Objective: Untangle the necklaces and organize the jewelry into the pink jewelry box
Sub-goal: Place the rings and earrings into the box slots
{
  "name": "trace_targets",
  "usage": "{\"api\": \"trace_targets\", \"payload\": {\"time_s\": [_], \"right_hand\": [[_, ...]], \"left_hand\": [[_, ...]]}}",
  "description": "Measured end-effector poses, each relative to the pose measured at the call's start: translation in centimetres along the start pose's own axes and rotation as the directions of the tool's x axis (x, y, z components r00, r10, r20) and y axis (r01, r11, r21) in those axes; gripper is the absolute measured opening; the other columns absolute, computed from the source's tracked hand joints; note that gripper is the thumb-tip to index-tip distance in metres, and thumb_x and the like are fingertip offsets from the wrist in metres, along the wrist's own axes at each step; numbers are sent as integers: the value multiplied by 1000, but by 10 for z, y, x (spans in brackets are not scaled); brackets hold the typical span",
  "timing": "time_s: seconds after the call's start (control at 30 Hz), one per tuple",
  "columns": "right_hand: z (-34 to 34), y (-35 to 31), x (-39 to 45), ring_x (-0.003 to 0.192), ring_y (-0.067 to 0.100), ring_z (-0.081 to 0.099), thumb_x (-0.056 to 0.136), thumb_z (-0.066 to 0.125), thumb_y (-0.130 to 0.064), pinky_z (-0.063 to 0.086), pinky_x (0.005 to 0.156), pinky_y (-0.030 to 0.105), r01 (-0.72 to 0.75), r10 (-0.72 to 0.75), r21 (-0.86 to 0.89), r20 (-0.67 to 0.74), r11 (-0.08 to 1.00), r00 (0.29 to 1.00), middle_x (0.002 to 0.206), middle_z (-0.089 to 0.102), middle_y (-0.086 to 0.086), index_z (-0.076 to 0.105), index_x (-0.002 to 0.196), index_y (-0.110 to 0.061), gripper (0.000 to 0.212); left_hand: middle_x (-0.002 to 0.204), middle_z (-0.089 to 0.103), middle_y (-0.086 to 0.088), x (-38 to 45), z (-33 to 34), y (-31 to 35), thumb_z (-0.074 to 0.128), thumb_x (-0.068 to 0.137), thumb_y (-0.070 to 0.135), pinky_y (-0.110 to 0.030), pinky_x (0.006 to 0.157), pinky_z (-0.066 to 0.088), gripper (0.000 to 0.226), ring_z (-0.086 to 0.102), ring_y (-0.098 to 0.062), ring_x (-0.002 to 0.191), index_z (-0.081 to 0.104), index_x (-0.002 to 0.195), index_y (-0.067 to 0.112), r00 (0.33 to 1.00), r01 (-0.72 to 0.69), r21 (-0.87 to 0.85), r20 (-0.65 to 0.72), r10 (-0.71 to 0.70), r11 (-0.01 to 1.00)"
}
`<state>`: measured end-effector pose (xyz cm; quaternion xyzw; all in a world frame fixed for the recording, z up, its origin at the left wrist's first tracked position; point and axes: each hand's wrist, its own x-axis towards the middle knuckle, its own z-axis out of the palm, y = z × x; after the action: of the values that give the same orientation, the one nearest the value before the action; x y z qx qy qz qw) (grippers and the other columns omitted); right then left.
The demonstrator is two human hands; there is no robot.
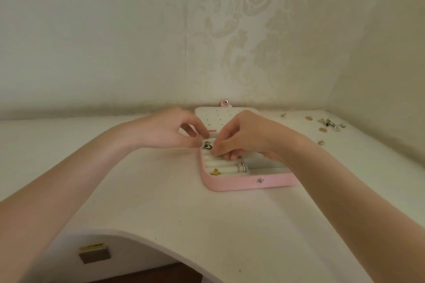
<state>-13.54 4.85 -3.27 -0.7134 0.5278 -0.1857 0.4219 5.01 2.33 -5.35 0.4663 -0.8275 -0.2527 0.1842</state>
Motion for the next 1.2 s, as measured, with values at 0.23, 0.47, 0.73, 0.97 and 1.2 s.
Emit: {"api": "trace_targets", "payload": {"time_s": [0.23, 0.47, 0.73, 0.97, 1.2], "right_hand": [[13, -5, 4, 45, 12, 45, 73, 76, -14, 38, 48, 20, -16, -8, -233, -102, 972, 995, 49, 53, 0, 72, 70, -6, 10], [14, -4, 6, 34, 4, 42, 79, 72, -14, 35, 39, 12, -36, 2, -248, -137, 968, 991, 45, 53, -4, 64, 58, -11, 23], [27, 1, 9, 57, 8, 45, 83, 68, -20, 32, 43, 10, 30, -121, -405, -203, 914, 972, 60, 49, -6, 64, 75, -13, 11], [18, 2, 5, 52, 3, 45, 80, 68, -13, 33, 40, 7, 45, -111, -386, -150, 921, 982, 58, 53, -5, 68, 72, -13, 8], [19, 4, 7, 49, 1, 46, 80, 69, -12, 34, 42, 7, 72, -136, -378, -145, 923, 980, 56, 53, -8, 66, 67, -14, 13]], "left_hand": [[96, 62, 22, 1, 1, 0, 68, 83, 18, -16, 84, 47, 21, 60, 7, 89, 68, 103, 22, 1000, 24, -28, 1, -24, 999], [95, 61, 23, 3, -1, 2, 67, 83, 18, -17, 84, 46, 22, 59, 6, 90, 68, 105, 21, 999, 31, 17, 14, -31, 999], [94, 63, 23, 3, -2, 3, 68, 83, 18, -32, 90, 50, 24, 58, 13, 83, 70, 106, 19, 998, 49, 9, 29, -49, 999], [94, 62, 24, 3, -2, 3, 70, 81, 17, -42, 90, 50, 22, 58, 13, 83, 71, 104, 20, 998, 55, 2, 25, -55, 998], [89, 62, 23, 5, -3, 3, 69, 81, 17, -32, 87, 51, 21, 58, 12, 80, 71, 102, 20, 998, 51, 22, 32, -51, 998]]}}
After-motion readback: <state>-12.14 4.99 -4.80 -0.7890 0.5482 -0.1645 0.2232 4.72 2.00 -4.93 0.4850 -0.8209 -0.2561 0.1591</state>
